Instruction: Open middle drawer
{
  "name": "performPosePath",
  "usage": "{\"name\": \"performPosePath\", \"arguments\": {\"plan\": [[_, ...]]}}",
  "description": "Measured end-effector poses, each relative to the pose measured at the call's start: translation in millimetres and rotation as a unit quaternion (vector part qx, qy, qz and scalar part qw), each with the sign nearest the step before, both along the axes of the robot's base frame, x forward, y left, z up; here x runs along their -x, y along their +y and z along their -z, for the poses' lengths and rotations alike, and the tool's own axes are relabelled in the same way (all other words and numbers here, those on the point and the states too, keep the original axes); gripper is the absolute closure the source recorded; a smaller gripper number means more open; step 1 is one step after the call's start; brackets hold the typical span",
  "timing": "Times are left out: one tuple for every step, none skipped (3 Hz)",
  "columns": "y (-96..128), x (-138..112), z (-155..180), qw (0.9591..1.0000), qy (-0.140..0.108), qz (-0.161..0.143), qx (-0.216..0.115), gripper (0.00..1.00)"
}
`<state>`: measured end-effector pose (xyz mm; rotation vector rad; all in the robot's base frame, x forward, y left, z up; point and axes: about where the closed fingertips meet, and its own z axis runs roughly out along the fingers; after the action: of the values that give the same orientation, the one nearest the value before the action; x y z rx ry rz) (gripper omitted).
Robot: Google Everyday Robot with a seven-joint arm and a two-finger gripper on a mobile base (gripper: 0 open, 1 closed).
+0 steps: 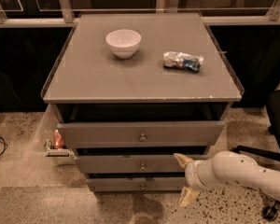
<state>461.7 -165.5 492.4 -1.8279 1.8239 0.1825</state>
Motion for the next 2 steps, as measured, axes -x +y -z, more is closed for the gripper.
{"name": "performPosePath", "arguments": {"plan": [[-1, -22, 26, 0.9994, -0.024, -0.017, -0.018, 0.0], [-3, -41, 49, 0.9976, -0.033, -0.032, -0.051, 0.0]]}}
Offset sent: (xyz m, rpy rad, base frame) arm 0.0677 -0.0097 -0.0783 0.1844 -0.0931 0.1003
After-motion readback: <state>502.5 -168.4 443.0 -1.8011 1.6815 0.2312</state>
